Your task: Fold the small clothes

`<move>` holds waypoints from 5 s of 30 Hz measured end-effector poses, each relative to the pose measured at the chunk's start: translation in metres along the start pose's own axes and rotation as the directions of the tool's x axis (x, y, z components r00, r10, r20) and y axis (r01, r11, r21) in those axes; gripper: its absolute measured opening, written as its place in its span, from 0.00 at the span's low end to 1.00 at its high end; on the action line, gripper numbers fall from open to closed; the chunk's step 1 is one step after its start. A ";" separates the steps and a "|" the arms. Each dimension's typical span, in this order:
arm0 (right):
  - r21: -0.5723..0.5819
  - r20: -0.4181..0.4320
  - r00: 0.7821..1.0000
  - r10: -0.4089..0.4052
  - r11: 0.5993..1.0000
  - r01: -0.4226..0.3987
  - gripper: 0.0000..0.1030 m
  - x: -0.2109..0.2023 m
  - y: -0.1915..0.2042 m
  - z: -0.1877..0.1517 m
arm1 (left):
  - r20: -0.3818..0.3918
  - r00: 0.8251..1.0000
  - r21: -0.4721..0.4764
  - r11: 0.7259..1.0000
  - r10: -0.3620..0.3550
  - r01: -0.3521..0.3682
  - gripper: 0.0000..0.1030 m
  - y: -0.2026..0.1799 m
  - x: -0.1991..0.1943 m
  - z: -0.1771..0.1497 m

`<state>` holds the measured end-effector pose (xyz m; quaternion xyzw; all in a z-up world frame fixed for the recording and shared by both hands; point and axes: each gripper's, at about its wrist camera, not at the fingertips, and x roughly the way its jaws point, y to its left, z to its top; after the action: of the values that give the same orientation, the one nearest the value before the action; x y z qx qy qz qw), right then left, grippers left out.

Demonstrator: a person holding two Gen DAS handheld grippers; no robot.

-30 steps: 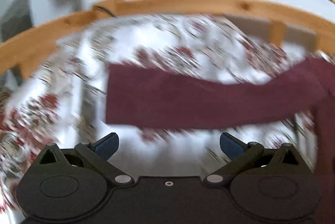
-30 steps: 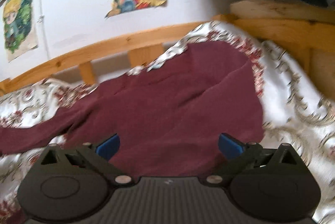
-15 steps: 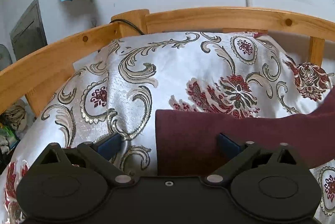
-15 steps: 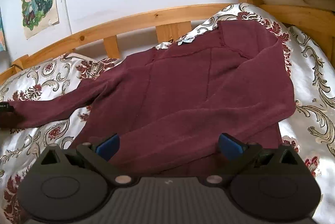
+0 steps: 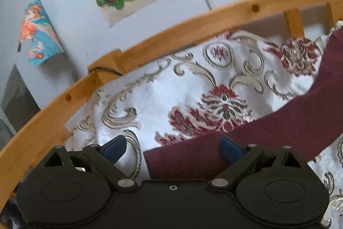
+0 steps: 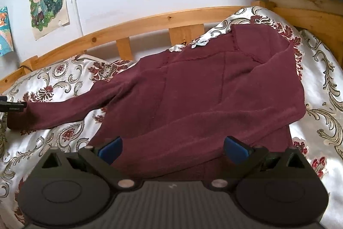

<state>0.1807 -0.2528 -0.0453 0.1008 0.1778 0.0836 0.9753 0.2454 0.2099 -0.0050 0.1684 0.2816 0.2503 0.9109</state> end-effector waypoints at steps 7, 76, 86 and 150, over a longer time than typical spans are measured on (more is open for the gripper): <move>-0.022 0.002 1.000 0.028 0.999 -0.028 1.00 -0.005 0.011 0.001 | -0.109 0.993 -0.049 0.998 -0.035 0.030 0.45 0.005 0.004 -0.004; -0.217 -0.034 0.967 -0.254 0.946 0.241 1.00 -0.017 -0.013 -0.041 | -0.067 0.807 -0.315 0.780 -0.587 0.541 0.99 -0.191 -0.026 0.061; -0.293 -0.104 0.963 -0.249 0.933 0.209 1.00 0.010 0.002 -0.054 | -0.159 0.840 -0.274 0.841 -0.519 0.467 0.99 -0.205 0.009 0.060; -0.736 -0.229 0.938 -0.262 0.677 0.009 1.00 -0.083 0.020 -0.104 | -0.132 0.662 0.421 0.563 -0.738 0.711 1.00 -0.181 -0.219 -0.114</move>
<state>0.0635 -0.2325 -0.1083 -0.3208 0.2909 0.0885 0.8970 0.0856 -0.0397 -0.0809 0.2453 0.3472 -0.2205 0.8779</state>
